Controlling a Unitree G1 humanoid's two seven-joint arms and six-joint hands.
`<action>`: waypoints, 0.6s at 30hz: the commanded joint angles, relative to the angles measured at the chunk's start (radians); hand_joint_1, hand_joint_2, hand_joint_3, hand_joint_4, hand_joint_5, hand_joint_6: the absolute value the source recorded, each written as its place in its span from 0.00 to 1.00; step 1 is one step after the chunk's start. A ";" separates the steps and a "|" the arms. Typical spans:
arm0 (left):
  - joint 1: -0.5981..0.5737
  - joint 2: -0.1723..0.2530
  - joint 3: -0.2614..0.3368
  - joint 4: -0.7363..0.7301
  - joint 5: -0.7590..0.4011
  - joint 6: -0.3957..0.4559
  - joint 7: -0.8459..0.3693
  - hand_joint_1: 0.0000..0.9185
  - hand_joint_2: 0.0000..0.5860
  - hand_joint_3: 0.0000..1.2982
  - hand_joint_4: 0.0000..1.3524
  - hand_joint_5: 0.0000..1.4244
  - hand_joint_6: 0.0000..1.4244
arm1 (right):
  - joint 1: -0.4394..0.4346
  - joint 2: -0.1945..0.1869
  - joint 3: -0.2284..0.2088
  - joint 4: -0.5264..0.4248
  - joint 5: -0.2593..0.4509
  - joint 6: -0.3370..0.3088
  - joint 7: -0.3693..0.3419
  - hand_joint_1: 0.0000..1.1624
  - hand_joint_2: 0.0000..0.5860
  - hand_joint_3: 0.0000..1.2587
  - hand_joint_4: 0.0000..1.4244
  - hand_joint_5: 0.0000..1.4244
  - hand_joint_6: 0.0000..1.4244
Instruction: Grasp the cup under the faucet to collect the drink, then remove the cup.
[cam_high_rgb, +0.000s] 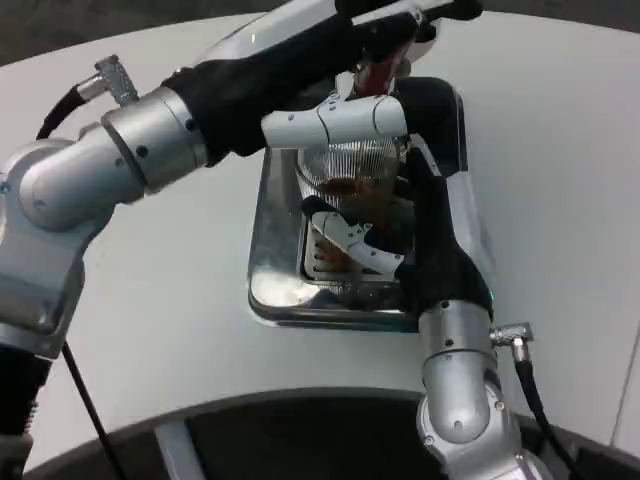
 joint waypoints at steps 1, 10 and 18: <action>0.033 0.025 -0.004 0.004 0.017 0.001 -0.028 0.00 0.16 0.08 0.00 0.05 0.14 | 0.010 0.040 0.018 0.019 -0.010 0.006 -0.030 0.67 0.42 0.17 0.26 0.33 0.46; 0.047 0.027 0.007 -0.011 0.016 -0.008 -0.021 0.00 0.16 0.08 0.00 0.06 0.14 | 0.039 0.037 0.020 -0.002 -0.021 -0.021 -0.099 0.68 0.42 0.26 0.34 0.42 0.58; 0.055 0.024 0.014 -0.033 0.013 -0.005 -0.018 0.00 0.16 0.08 0.00 0.06 0.15 | 0.067 0.033 0.012 -0.043 -0.028 -0.029 -0.133 0.68 0.42 0.30 0.36 0.46 0.65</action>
